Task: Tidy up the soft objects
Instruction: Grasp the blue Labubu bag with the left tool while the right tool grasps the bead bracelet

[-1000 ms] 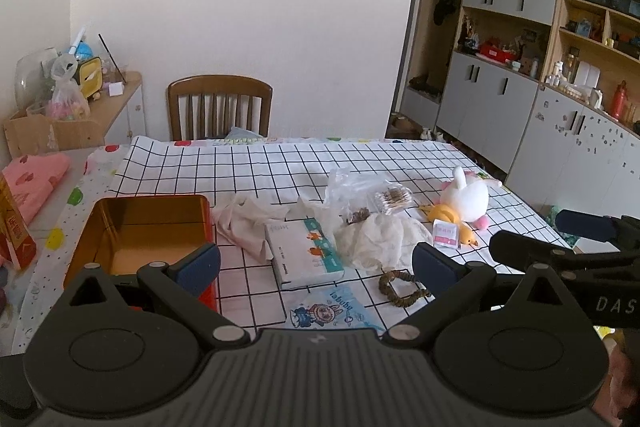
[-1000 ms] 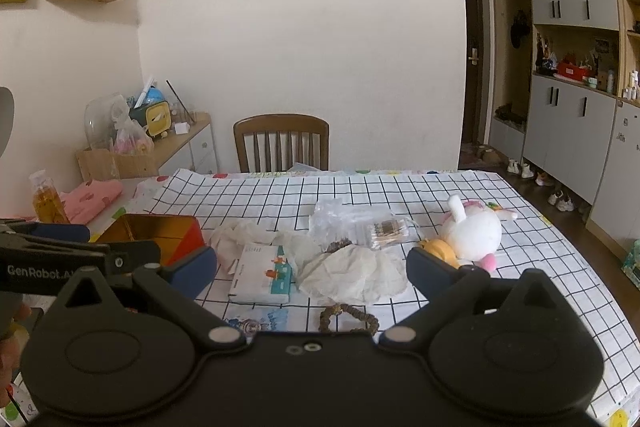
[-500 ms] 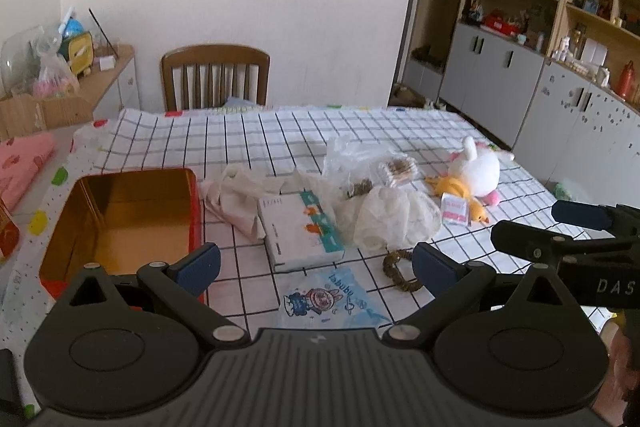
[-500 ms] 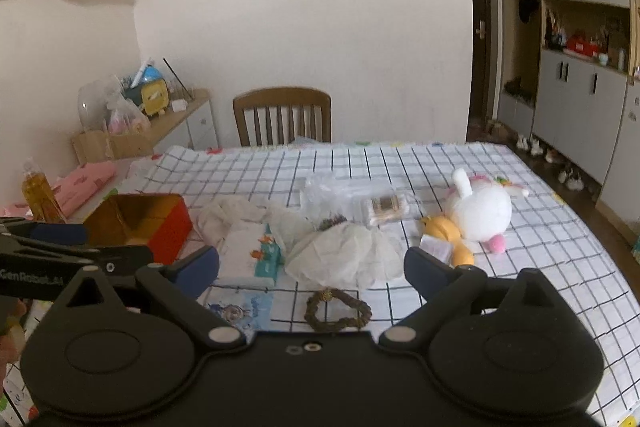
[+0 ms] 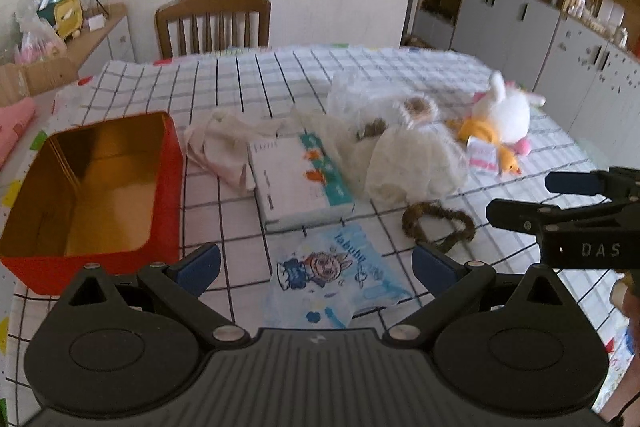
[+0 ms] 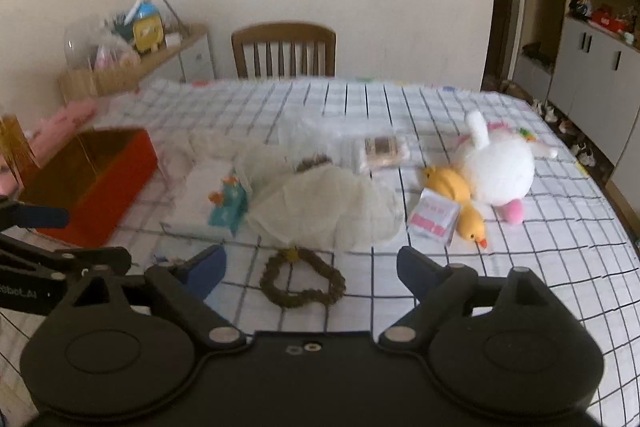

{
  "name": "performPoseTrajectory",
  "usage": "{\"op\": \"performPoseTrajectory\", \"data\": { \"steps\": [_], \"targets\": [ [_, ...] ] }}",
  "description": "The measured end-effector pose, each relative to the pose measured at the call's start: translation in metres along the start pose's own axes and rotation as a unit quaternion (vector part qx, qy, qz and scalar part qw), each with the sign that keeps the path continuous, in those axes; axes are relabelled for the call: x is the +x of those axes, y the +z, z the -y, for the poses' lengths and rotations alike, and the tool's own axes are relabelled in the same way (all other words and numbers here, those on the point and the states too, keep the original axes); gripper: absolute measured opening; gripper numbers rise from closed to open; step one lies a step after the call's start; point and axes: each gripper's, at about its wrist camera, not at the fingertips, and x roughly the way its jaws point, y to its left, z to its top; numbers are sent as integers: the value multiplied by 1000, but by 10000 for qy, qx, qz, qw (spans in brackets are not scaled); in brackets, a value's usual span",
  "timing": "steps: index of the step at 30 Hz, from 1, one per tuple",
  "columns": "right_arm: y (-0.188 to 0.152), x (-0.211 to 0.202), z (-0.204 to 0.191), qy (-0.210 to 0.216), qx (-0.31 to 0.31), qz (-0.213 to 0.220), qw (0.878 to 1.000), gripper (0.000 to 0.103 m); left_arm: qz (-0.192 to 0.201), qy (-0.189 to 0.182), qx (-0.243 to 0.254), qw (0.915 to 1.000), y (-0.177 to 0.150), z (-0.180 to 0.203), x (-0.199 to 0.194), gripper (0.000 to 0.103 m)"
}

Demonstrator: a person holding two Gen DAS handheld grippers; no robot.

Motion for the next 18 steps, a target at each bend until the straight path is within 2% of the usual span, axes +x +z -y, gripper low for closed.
{"op": "performPoseTrajectory", "data": {
  "steps": [3, 9, 15, 18],
  "targets": [
    [-3, 16, 7, 25, -41, -206, 9998, 87, -136, -9, 75, 9999, -4, 2, 15, 103],
    [-4, 47, 20, 76, -9, -585, 9983, 85, -702, -144, 311, 9969, -16, 4, 50, 103],
    [-4, 73, 27, 120, -72, -834, 9964, 81, -958, -160, 168, 9951, -18, -1, 72, 103],
    [-5, 83, 27, 186, -100, -975, 9950, 78, -1029, -201, 248, 9942, -19, -1, 78, 103]
  ]
}}
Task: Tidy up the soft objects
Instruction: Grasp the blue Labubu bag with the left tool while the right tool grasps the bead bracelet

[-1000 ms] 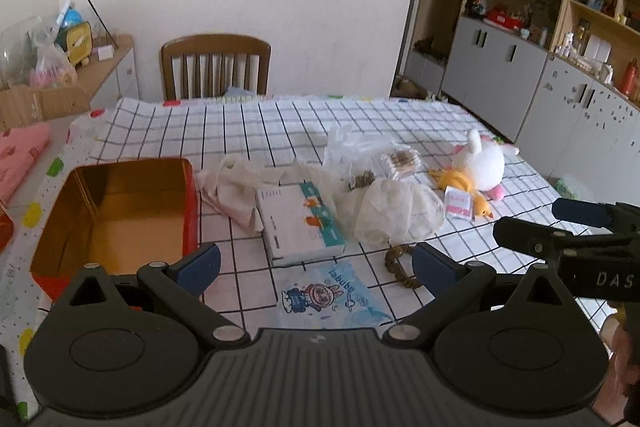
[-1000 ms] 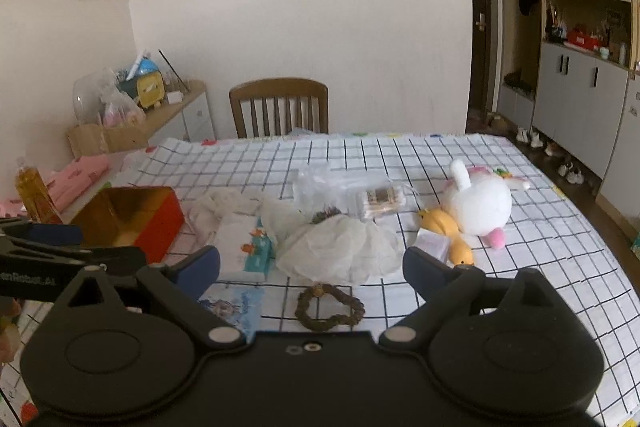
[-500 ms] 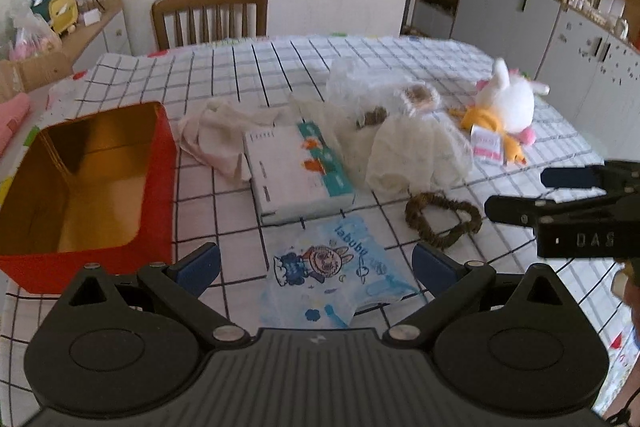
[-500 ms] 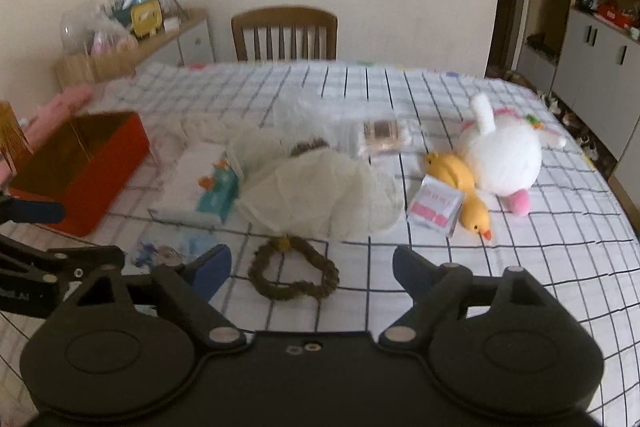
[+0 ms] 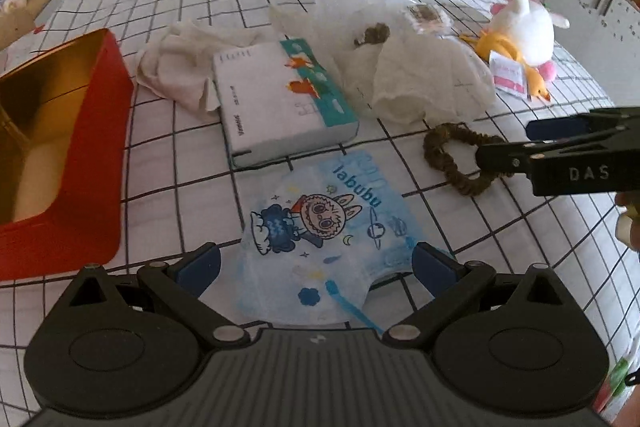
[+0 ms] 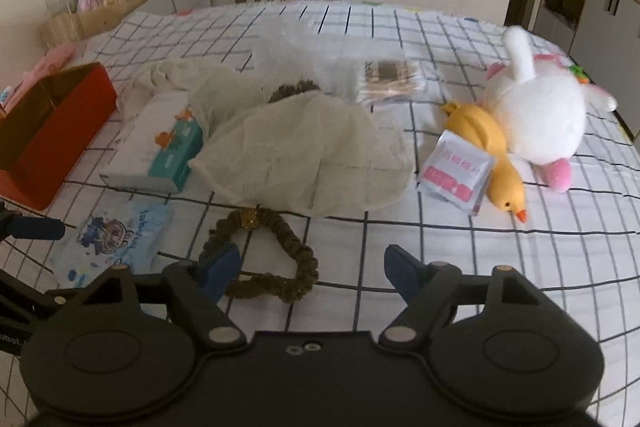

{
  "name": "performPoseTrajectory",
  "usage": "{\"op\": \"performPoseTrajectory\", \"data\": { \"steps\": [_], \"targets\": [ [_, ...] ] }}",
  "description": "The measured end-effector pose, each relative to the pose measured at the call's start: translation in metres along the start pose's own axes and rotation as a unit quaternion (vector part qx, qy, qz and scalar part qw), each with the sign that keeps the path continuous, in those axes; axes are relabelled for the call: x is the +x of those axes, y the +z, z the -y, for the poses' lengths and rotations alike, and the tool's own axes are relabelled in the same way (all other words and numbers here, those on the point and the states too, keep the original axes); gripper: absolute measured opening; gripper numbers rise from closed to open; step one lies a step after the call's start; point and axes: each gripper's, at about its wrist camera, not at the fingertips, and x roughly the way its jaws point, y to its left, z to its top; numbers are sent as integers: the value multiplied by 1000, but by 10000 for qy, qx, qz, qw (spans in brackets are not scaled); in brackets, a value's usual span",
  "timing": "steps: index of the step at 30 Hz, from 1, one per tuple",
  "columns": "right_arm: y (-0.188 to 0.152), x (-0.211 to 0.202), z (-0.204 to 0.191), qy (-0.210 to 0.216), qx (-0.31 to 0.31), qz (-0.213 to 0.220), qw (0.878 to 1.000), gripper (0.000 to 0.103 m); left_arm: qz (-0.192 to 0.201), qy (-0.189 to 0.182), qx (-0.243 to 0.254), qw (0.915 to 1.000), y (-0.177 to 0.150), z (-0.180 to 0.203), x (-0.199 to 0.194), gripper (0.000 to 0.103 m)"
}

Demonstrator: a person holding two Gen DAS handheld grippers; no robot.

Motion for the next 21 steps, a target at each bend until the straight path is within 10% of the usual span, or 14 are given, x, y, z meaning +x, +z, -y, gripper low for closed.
{"op": "performPoseTrajectory", "data": {
  "steps": [10, 21],
  "targets": [
    [-1, 9, -6, 101, -239, -138, 9996, 66, 94, 135, 458, 9988, -6, 10, 3, 99],
    [-3, 2, -14, 262, -308, -147, 9991, 25, 304, 232, 331, 9987, -1, 6, -4, 42]
  ]
}}
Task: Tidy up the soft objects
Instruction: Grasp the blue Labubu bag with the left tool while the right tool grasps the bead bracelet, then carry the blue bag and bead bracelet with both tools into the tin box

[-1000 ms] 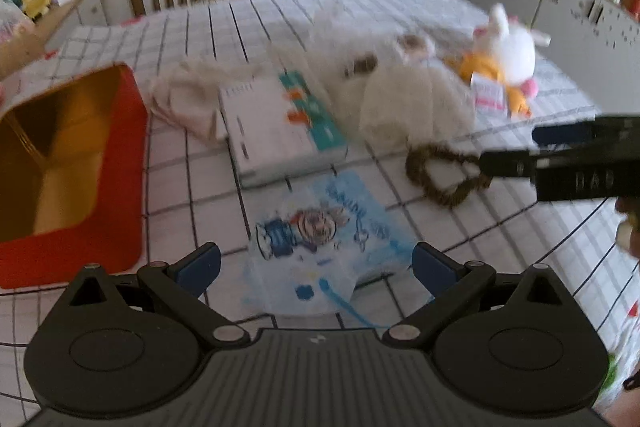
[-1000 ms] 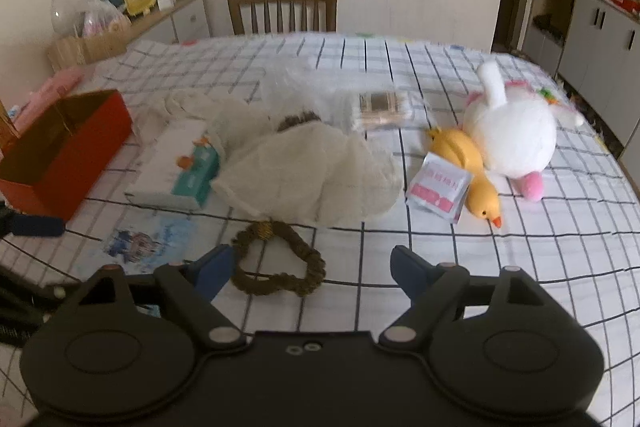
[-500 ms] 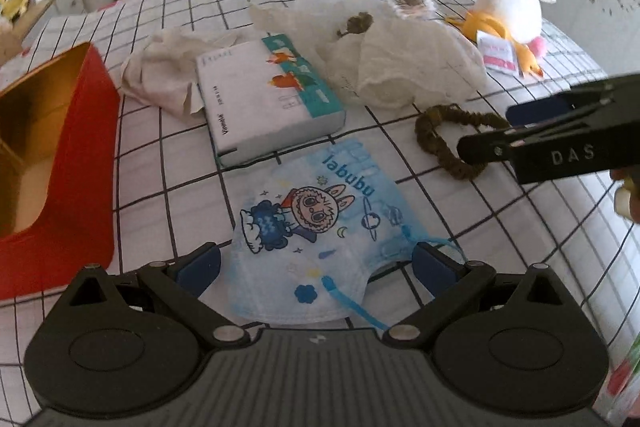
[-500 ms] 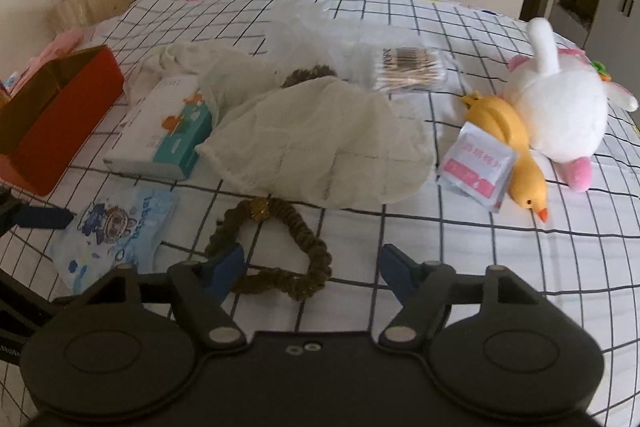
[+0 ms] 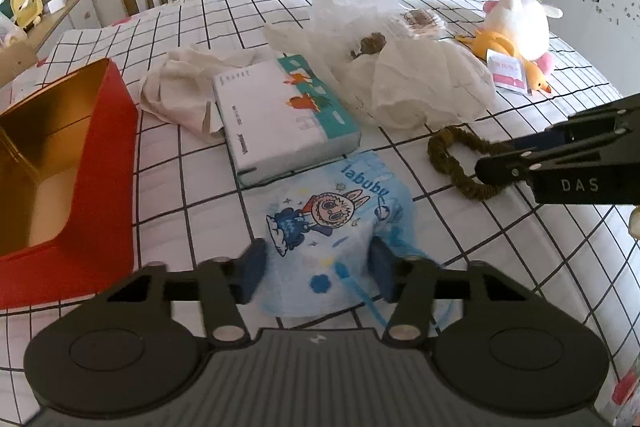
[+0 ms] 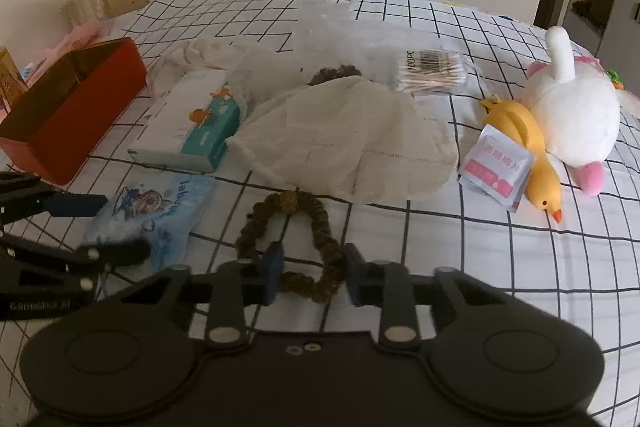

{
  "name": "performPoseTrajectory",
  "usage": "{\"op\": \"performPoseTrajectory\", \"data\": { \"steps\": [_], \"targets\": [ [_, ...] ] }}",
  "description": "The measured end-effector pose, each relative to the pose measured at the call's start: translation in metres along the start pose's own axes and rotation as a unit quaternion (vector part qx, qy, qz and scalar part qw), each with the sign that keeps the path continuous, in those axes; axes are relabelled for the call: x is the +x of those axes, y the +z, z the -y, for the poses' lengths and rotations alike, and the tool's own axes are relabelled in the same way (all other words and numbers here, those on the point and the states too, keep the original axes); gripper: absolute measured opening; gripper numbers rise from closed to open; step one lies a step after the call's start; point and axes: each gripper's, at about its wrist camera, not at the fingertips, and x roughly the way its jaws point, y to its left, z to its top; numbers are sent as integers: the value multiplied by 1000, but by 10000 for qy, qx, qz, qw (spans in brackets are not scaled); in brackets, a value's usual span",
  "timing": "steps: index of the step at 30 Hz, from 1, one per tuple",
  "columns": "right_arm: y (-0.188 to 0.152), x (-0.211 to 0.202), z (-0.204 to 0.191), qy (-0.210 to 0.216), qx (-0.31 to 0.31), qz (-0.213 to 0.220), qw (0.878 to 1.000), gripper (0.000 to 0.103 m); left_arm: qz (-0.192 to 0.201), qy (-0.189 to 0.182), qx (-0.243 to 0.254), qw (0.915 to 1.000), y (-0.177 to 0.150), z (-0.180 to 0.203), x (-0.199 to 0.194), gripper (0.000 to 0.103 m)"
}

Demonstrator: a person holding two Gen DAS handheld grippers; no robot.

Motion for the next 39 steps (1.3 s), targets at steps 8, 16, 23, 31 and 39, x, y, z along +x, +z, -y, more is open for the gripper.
{"op": "performPoseTrajectory", "data": {
  "steps": [8, 16, 23, 31, 39],
  "targets": [
    [-2, -18, -8, 104, -124, 228, 9996, 8, 103, 32, -141, 9998, 0, -4, -8, 19],
    [6, -50, -21, 309, -146, 632, 9974, 7, 258, 50, -405, 9988, 2, -16, -32, 18],
    [23, -79, -39, 563, -301, 948, 9935, 7, 424, 196, -453, 9979, 9, -26, -61, 18],
    [56, -98, -67, 942, -531, 1284, 9858, 7, 654, 478, -654, 9946, 20, -52, -92, 18],
    [94, -101, -100, 1276, -767, 1528, 9770, 7, 870, 791, -844, 9895, 26, -86, -115, 18]
  ]
}}
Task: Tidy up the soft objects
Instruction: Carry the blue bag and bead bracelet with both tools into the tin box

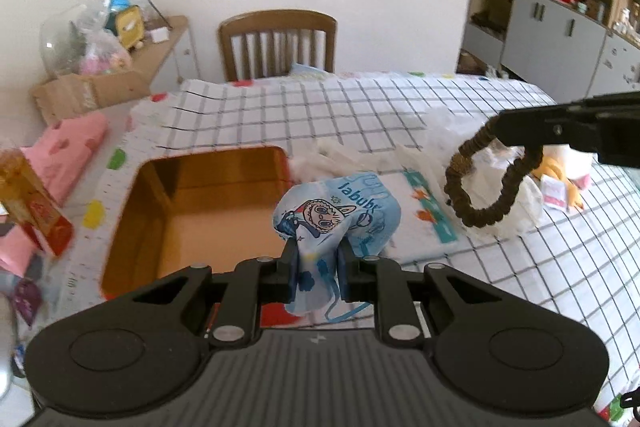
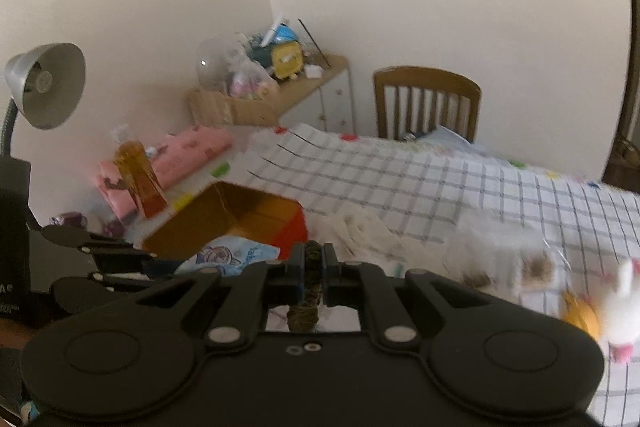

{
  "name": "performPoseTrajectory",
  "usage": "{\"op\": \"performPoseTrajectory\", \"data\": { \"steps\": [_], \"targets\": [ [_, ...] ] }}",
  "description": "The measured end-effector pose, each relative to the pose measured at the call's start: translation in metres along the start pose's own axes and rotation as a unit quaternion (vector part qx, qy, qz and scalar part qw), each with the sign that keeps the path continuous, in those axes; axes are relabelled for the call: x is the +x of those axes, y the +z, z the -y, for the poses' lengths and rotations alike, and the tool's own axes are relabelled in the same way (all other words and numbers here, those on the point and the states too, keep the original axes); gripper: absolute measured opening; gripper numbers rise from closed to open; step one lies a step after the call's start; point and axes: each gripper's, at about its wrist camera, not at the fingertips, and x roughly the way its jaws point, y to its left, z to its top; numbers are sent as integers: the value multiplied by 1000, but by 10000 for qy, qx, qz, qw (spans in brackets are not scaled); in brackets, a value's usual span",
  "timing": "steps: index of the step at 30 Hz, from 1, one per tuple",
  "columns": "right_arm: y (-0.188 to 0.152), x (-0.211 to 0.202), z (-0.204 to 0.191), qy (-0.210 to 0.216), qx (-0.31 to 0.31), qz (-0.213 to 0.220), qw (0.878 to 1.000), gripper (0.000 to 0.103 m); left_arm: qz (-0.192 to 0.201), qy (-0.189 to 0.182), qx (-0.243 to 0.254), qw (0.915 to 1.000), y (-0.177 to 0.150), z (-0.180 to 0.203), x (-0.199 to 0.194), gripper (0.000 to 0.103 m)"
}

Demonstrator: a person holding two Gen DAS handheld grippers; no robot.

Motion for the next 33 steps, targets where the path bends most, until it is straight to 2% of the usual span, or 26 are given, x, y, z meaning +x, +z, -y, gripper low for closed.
{"op": "performPoseTrajectory", "data": {
  "steps": [8, 18, 27, 33],
  "targets": [
    [34, 33, -31, 298, -345, 93, 9989, 7, 3, 384, -109, 9992, 8, -37, 1, 19],
    [54, 95, -60, 554, -759, -135, 9955, 7, -341, 750, -371, 9959, 15, -84, 28, 19],
    [51, 156, -68, 680, -987, -607, 9909, 7, -765, 721, -406, 9936, 16, -103, 70, 19],
    [40, 188, -67, 603, -1094, -941, 9877, 7, -1099, 704, -429, 9905, 13, -108, 97, 19]
  ]
}}
